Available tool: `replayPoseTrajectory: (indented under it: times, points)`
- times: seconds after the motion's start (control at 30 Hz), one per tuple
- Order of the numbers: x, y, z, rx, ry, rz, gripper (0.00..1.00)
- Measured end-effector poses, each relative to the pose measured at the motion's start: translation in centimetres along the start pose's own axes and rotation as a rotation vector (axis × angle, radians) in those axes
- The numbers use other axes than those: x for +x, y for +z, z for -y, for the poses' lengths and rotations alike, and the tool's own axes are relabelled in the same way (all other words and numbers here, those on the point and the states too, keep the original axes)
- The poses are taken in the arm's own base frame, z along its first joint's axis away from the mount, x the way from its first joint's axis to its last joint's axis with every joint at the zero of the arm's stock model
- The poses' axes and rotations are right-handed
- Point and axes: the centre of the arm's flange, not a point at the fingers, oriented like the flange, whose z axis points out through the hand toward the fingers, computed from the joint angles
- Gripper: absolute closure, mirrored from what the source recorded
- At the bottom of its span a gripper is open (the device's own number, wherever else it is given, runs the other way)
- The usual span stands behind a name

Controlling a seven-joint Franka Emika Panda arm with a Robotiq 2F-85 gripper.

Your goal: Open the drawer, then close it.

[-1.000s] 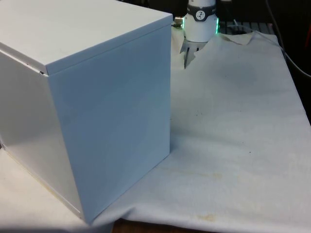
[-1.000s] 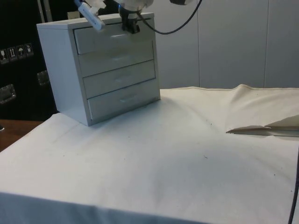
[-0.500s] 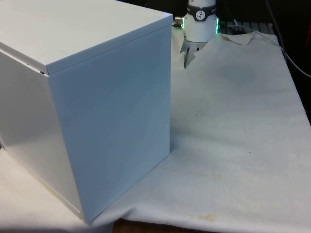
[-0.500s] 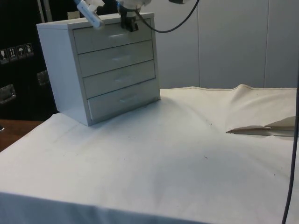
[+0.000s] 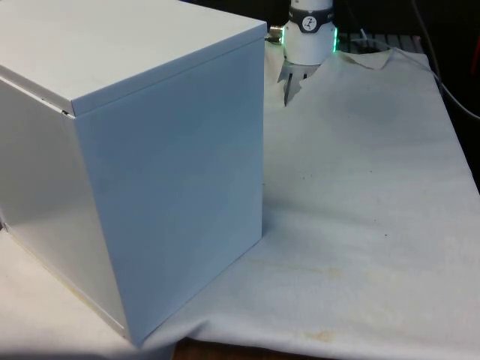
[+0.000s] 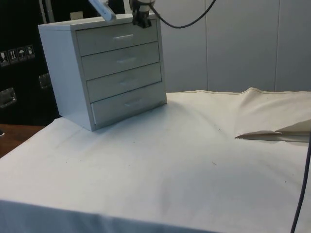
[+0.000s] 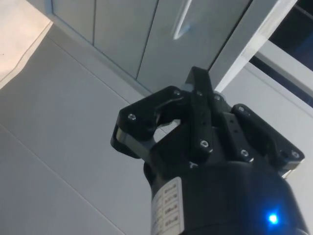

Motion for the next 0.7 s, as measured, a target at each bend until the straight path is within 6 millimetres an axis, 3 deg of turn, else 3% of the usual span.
replayPoseTrajectory:
  times: [0.5,0.7]
  points:
    - [-1.6,-3.1,1.4,0.011,0.013,-0.018,1.00]
    - [-1.7,-3.4,1.6,0.013,0.013,-0.021,1.00]
